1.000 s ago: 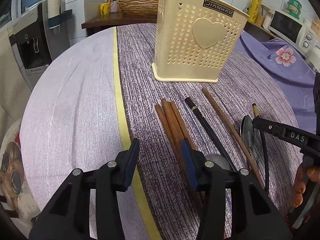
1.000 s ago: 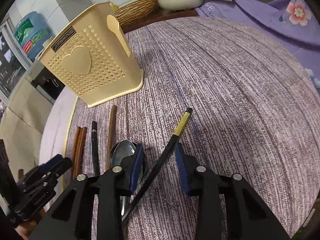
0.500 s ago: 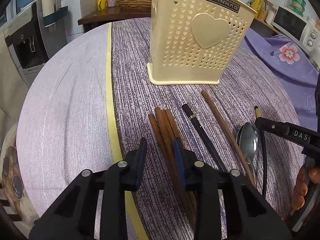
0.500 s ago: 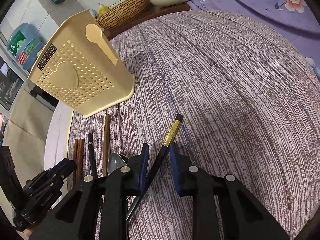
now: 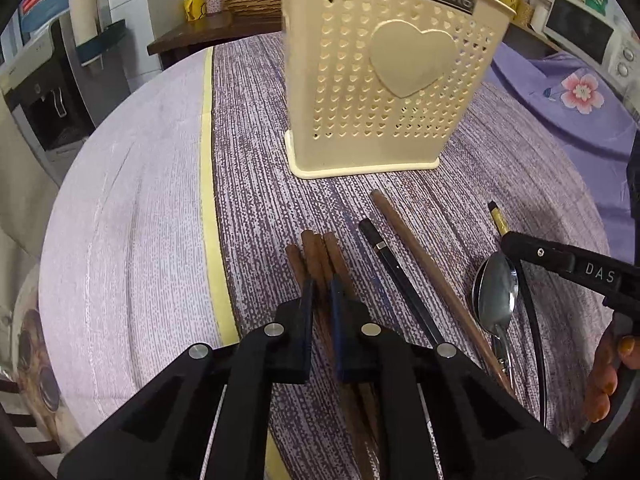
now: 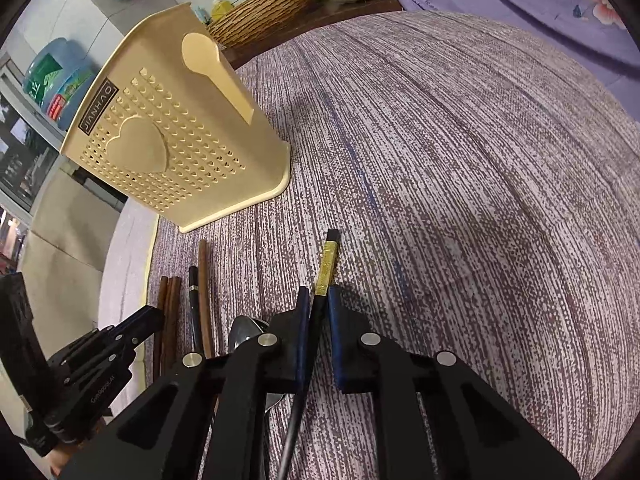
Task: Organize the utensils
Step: 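Close the left tool on a wooden chopstick while the right tool grips the gold-tipped black chopstick, then lift both held chopsticks upright and carry them over the cream utensil holder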
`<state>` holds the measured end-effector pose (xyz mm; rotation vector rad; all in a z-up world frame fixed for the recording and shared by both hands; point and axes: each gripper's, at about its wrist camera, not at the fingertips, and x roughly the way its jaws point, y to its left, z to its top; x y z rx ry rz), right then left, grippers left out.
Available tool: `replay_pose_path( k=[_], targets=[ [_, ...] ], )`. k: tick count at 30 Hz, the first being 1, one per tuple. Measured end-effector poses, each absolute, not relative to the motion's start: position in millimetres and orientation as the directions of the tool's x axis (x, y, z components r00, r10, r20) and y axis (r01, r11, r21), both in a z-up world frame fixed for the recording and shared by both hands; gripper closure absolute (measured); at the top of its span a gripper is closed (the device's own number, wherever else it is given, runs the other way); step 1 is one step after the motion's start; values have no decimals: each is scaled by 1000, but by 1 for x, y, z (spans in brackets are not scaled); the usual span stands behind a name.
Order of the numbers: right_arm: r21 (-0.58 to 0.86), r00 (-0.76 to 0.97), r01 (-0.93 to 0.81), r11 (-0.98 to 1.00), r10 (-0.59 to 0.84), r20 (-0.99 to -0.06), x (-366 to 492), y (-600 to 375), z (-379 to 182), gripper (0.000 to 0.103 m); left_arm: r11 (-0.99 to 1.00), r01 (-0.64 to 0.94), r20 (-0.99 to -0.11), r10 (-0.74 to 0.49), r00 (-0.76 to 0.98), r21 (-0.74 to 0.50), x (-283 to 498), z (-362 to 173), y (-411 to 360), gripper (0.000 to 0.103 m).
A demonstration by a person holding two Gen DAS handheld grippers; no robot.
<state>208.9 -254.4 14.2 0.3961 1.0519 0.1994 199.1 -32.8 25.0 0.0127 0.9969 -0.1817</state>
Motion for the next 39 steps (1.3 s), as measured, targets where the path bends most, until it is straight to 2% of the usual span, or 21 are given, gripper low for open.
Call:
replay_pose_path(
  k=[10,13,24,28,29,35,39],
  targets=[
    [431,566,-85,898,400,-721,185,-258,48,96,981,150,-781,-190,595,-124,189,56,-15,97],
    [441,597,-131,888,426,-680,175,-259,66,96,974,164,-743,-228,630,-159,181,75,-7,97],
    [389,691,-326,862,498,-524,140,-258,148,96,970,190,-571,-244,784,-154,150,159,10,97],
    [367,702,-362,857,509,-497,137,-258,164,96,972,184,-531,-232,815,-143,144,181,14,98],
    [363,704,-367,857,510,-494,138,-258,168,96,973,182,-523,-229,821,-140,144,186,15,103],
    [338,712,-385,859,509,-484,144,-252,184,96,979,179,-486,-203,850,-96,142,214,13,103],
    [329,711,-379,865,500,-495,146,-249,183,96,981,167,-510,-194,838,-98,149,209,14,103]
  ],
)
